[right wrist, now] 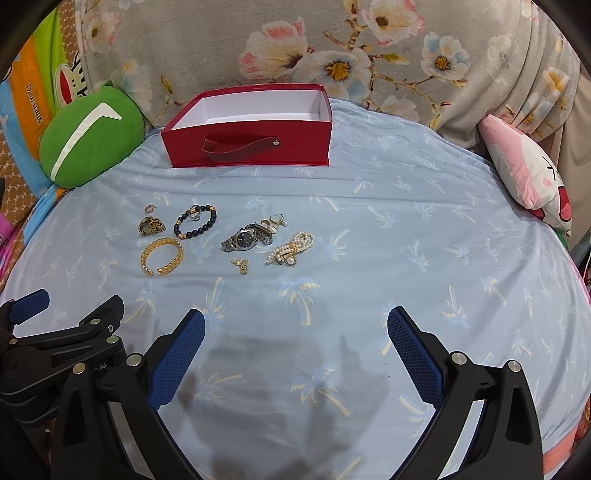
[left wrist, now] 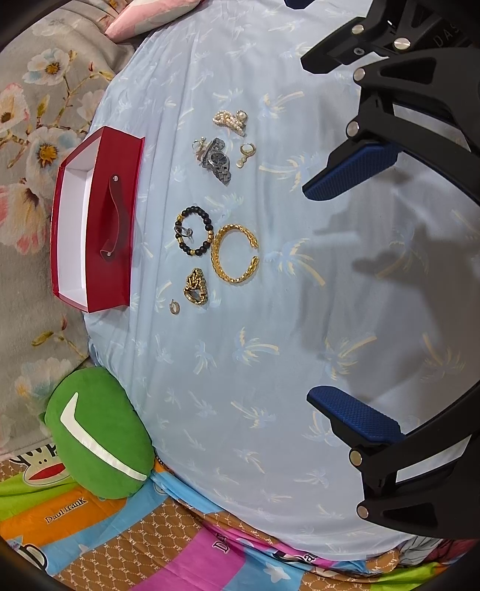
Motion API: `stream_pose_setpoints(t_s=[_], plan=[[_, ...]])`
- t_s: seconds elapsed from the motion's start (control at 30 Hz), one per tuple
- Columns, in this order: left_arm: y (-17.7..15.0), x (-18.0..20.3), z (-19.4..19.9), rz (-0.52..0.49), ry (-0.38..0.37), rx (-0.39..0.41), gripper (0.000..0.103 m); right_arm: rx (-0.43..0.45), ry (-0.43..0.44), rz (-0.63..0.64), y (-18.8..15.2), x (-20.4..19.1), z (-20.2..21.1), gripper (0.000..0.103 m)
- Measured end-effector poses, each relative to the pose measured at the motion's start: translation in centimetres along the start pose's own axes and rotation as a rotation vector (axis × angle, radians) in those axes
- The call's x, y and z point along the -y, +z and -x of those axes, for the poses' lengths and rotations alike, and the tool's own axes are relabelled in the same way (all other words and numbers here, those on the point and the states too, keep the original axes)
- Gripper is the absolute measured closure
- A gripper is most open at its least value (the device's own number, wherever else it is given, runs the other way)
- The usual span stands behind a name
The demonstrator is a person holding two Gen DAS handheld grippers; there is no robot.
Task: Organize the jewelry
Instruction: 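Move both tools toward the jewelry on the sheet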
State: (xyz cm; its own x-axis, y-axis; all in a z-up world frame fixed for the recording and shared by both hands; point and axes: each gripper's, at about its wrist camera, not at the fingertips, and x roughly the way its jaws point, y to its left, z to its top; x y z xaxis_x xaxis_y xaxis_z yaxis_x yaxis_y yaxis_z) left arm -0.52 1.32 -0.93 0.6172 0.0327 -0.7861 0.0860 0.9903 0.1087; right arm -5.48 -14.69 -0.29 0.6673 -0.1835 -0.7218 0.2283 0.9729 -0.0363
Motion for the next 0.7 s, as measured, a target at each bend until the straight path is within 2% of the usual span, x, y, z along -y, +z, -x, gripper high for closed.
stream_pose_setpoints(t_s=[0.7], plan=[[-0.17, -0.47, -0.43, 0.003, 0.0, -0.006, 0.005, -0.008, -0.002, 0.006, -0.23, -0.61, -0.73, 0.005]])
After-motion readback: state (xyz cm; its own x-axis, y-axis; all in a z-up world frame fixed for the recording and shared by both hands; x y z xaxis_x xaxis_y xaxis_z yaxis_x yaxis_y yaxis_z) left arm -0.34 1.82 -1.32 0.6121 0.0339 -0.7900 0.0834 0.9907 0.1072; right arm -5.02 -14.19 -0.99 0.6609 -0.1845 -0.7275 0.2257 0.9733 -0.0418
